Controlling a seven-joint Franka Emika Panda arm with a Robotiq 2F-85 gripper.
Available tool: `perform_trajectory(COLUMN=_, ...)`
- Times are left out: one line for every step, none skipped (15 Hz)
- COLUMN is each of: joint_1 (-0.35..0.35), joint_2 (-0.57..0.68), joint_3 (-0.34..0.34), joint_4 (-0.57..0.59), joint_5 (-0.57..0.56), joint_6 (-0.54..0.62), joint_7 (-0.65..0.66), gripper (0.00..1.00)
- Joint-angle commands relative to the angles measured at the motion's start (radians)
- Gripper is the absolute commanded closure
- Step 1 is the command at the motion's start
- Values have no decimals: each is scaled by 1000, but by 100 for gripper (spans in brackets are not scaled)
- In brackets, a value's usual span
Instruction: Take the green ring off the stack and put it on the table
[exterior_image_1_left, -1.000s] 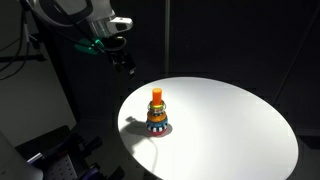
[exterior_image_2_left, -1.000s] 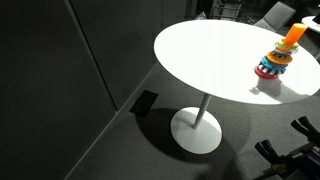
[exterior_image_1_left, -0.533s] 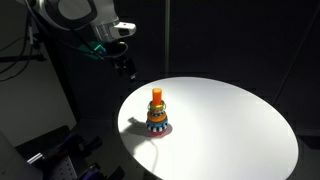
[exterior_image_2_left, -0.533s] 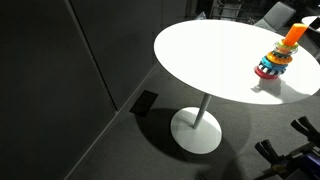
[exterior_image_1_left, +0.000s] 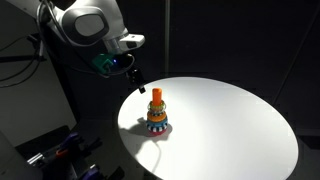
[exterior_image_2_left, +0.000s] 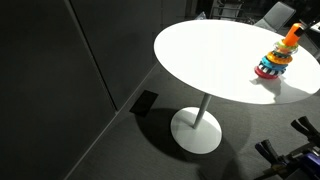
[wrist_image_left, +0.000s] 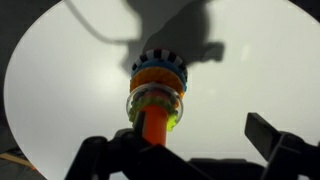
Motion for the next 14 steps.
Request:
perform_trajectory(joint_1=-65, joint_2=60, joint_3=44, joint_4=10, joint_5=-111, joint_6=74, joint_7=141, gripper=0)
perform_trajectory(joint_1=-78, joint_2=75, joint_3=49, joint_4=14, joint_5=-138, joint_6=83, joint_7=175, gripper=0)
perform_trajectory(joint_1=-91, joint_2=83, joint_3=54, joint_4=16, joint_5=-169, joint_6=87, joint_7=212, gripper=0)
perform_trajectory(joint_1=-99, joint_2=90, joint_3=56, joint_4=17, joint_5=-193, joint_6=91, joint_7=242, gripper=0)
perform_trajectory(joint_1=-110, joint_2=96, joint_3=58, joint_4=17, joint_5=-222, joint_6=96, joint_7=275, gripper=0)
perform_trajectory(joint_1=-117, joint_2=101, joint_3=58, joint_4=17, joint_5=-245, joint_6=96, joint_7=303, gripper=0)
perform_trajectory(joint_1=-125, joint_2=104, joint_3=57, joint_4=15, joint_5=-270, joint_6=102, joint_7=333, gripper=0)
perform_trajectory(joint_1=-128, joint_2=108, joint_3=54, joint_4=13, joint_5=-287, joint_6=110, joint_7=353, gripper=0)
perform_trajectory(joint_1=-134, joint_2=112, joint_3=52, joint_4=11, joint_5=-305, joint_6=120, joint_7=375, gripper=0)
perform_trajectory(joint_1=-139, joint_2=117, joint_3=51, joint_4=8, joint_5=-322, joint_6=134, joint_7=398, gripper=0)
perform_trajectory(joint_1=-143, joint_2=121, joint_3=50, joint_4=8, joint_5=-337, joint_6=148, joint_7=415, gripper=0)
perform_trajectory(joint_1=-146, joint_2=127, joint_3=48, joint_4=7, joint_5=-352, joint_6=166, joint_7=434, gripper=0)
perform_trajectory(joint_1=-150, joint_2=133, joint_3=49, joint_4=8, joint_5=-369, joint_6=178, joint_7=454, gripper=0)
perform_trajectory(joint_1=-151, joint_2=141, joint_3=47, joint_4=10, joint_5=-381, joint_6=191, joint_7=468, gripper=0)
